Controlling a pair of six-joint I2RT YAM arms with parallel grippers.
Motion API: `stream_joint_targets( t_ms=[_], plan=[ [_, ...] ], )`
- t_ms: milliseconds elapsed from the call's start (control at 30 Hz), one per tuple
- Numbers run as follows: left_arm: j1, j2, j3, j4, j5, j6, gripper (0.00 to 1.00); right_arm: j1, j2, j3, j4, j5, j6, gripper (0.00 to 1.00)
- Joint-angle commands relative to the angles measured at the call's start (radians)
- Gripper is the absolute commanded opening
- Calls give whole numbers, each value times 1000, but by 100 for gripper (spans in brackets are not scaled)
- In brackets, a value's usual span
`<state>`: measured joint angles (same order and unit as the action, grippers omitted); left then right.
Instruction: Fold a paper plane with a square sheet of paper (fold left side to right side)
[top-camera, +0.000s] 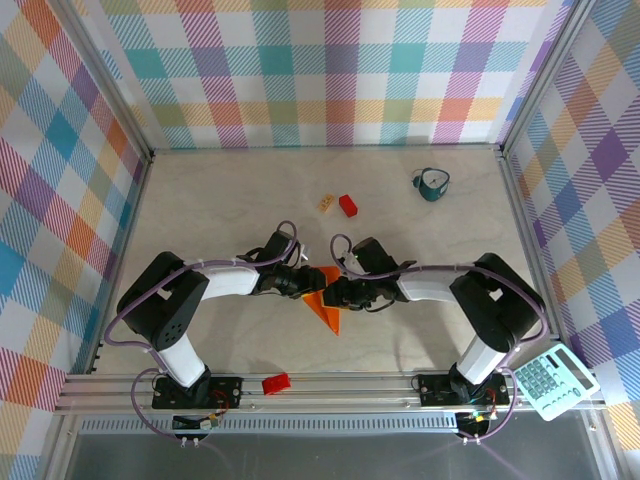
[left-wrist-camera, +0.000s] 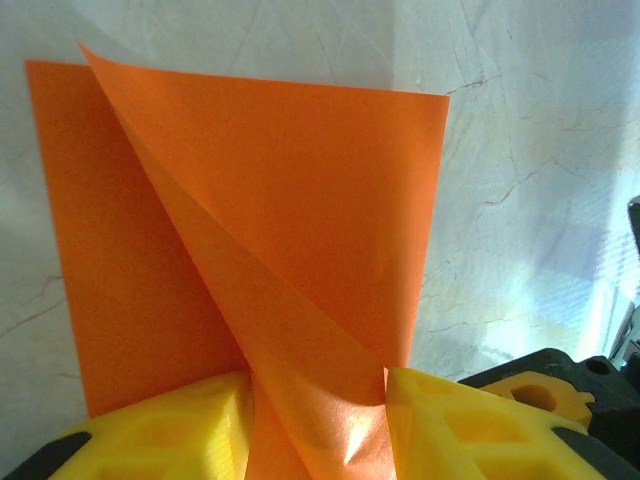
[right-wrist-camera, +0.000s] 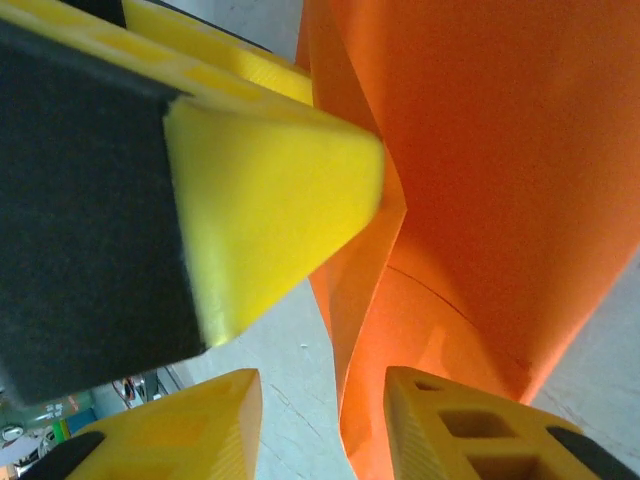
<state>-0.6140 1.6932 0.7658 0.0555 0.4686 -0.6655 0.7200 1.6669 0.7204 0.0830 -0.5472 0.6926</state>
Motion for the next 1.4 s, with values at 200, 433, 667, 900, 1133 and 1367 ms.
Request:
stream_joint_targets(
  t_ms=[200,433,667,900,1133,1367],
  plan=[
    [-6,-12,4,-39,-36,-2,40,-5,45,40,36,-6,7,25],
    [-6,-10,7,-43,-38,0,40,-5,19,37,-29,46,-20,11],
    [-6,-8,10,-48,-39,3,40,-9,-12,39,-107,94,-56,7],
    [-6,-9,13,-54,-41,4,40,-13,-16,50,-156,124,-75,7],
    [-6,-9,16,-57,-41,6,40,-16,-13,66,-202,159,-98,7],
    [-6,-7,17,-56,-39,8,40,-18,0,81,-218,173,-105,7]
  ],
)
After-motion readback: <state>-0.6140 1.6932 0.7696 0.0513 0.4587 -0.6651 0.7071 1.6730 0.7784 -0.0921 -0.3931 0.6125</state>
